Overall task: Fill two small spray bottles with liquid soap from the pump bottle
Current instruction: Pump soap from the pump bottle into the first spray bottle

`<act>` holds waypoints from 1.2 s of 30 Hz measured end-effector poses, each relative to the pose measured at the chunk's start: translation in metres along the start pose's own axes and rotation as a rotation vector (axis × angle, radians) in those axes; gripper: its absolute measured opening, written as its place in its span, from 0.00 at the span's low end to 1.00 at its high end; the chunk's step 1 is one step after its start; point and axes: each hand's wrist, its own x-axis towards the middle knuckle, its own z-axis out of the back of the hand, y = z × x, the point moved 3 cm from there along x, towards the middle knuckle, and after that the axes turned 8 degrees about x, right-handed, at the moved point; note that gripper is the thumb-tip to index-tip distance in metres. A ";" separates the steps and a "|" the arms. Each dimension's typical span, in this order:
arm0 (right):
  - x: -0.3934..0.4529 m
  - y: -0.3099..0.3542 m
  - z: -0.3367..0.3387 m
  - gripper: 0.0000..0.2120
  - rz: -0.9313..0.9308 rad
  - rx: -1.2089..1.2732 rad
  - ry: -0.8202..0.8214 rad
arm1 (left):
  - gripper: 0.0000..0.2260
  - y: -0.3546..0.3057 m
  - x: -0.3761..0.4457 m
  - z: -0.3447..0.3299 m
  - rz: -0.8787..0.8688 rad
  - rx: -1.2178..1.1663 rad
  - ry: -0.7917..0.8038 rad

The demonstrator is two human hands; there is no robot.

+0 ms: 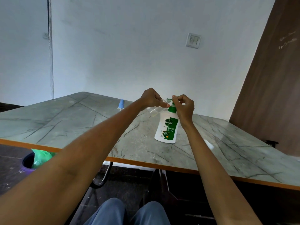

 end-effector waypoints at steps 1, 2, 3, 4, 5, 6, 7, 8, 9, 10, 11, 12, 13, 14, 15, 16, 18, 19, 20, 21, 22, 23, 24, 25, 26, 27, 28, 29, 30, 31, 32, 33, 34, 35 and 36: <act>0.000 0.001 -0.001 0.16 0.001 -0.002 -0.001 | 0.19 0.000 0.001 0.001 0.000 0.003 0.000; 0.000 0.001 -0.002 0.16 0.001 0.001 -0.004 | 0.19 0.000 0.002 0.001 -0.002 0.005 0.002; 0.001 0.000 -0.001 0.16 0.000 0.007 -0.009 | 0.19 0.000 0.003 0.001 -0.005 0.007 0.003; 0.001 0.000 0.000 0.18 -0.003 0.014 -0.014 | 0.18 0.000 0.003 0.000 -0.009 0.007 0.002; 0.001 -0.001 0.001 0.19 -0.005 0.017 -0.017 | 0.18 0.000 0.003 0.000 -0.013 0.004 0.000; 0.001 -0.002 0.001 0.20 -0.006 0.018 -0.017 | 0.18 0.000 0.002 -0.001 -0.016 0.001 -0.002; 0.001 -0.002 0.001 0.21 -0.007 0.020 -0.016 | 0.18 0.000 0.002 -0.001 -0.016 -0.006 -0.002; 0.001 -0.002 0.000 0.20 -0.007 0.025 -0.015 | 0.18 0.000 0.001 -0.001 -0.017 -0.010 -0.002; 0.001 -0.002 0.000 0.20 -0.009 0.031 -0.016 | 0.18 0.000 0.001 -0.001 -0.019 -0.013 -0.002; 0.000 -0.003 0.000 0.19 -0.007 0.033 -0.016 | 0.18 0.001 0.001 -0.001 -0.021 -0.013 -0.003; 0.000 -0.003 0.000 0.18 -0.003 0.030 -0.016 | 0.18 0.002 0.001 0.000 -0.021 -0.013 -0.004; -0.001 -0.004 0.000 0.18 0.001 0.022 -0.015 | 0.18 0.003 0.001 0.000 -0.023 -0.010 -0.004; -0.001 -0.005 0.000 0.18 0.002 0.017 -0.013 | 0.18 0.003 0.001 0.000 -0.022 -0.008 0.002; -0.002 -0.005 0.000 0.19 -0.002 0.017 -0.011 | 0.18 0.004 0.001 0.000 -0.023 -0.008 0.015; -0.003 -0.005 0.000 0.20 -0.004 0.017 -0.011 | 0.18 0.004 0.000 -0.001 -0.022 -0.009 0.026; -0.004 -0.005 0.001 0.20 -0.004 0.012 -0.010 | 0.18 0.004 0.000 -0.002 -0.021 -0.009 0.032; -0.005 -0.005 0.002 0.19 -0.004 -0.005 -0.009 | 0.18 0.005 0.000 -0.002 -0.017 -0.002 0.032; -0.005 -0.005 0.002 0.18 -0.008 -0.008 -0.007 | 0.18 0.006 0.000 -0.003 -0.016 0.002 0.030; -0.005 -0.005 0.002 0.17 -0.012 -0.004 -0.008 | 0.18 0.005 0.001 -0.003 -0.018 0.007 0.027; -0.004 -0.005 0.001 0.17 -0.017 0.004 -0.013 | 0.18 0.006 0.002 -0.003 -0.018 0.008 0.023; -0.004 -0.005 0.001 0.17 -0.018 0.012 -0.022 | 0.18 0.005 0.003 -0.002 -0.018 0.002 0.019; -0.003 -0.003 0.000 0.16 -0.015 0.018 -0.030 | 0.18 0.005 0.003 -0.001 -0.019 -0.003 0.015; -0.002 -0.002 -0.001 0.15 -0.010 0.017 -0.034 | 0.18 0.004 0.004 0.000 -0.022 -0.006 0.012; -0.001 -0.001 -0.002 0.15 -0.005 0.015 -0.036 | 0.18 0.004 0.005 0.001 -0.026 -0.006 0.009; -0.001 0.000 -0.002 0.14 -0.003 0.014 -0.039 | 0.18 0.003 0.005 0.001 -0.031 -0.005 0.007; -0.002 0.001 -0.002 0.14 -0.002 0.014 -0.042 | 0.18 0.003 0.005 0.001 -0.033 -0.004 0.007; -0.002 0.001 -0.002 0.14 -0.002 0.014 -0.045 | 0.18 0.003 0.005 0.001 -0.036 -0.003 0.007; -0.002 0.001 -0.002 0.14 -0.001 0.015 -0.049 | 0.18 0.003 0.005 0.001 -0.038 -0.004 0.009; -0.002 0.001 -0.001 0.14 0.000 0.017 -0.051 | 0.18 0.002 0.004 0.000 -0.039 -0.006 0.009; -0.002 0.001 -0.001 0.14 0.000 0.022 -0.052 | 0.17 0.002 0.004 -0.001 -0.039 -0.011 0.008; -0.002 0.000 -0.001 0.14 -0.002 0.031 -0.052 | 0.17 0.003 0.005 -0.002 -0.037 -0.020 0.007; -0.003 -0.001 -0.001 0.14 -0.005 0.040 -0.052 | 0.17 0.004 0.005 -0.002 -0.036 -0.029 0.009; -0.003 -0.001 -0.001 0.13 -0.009 0.042 -0.053 | 0.17 0.005 0.006 -0.003 -0.035 -0.033 0.012; -0.004 -0.002 -0.001 0.12 -0.011 0.038 -0.049 | 0.17 0.006 0.006 -0.002 -0.037 -0.030 0.014; -0.005 -0.003 -0.002 0.11 -0.015 0.034 -0.041 | 0.17 0.007 0.005 -0.002 -0.039 -0.025 0.015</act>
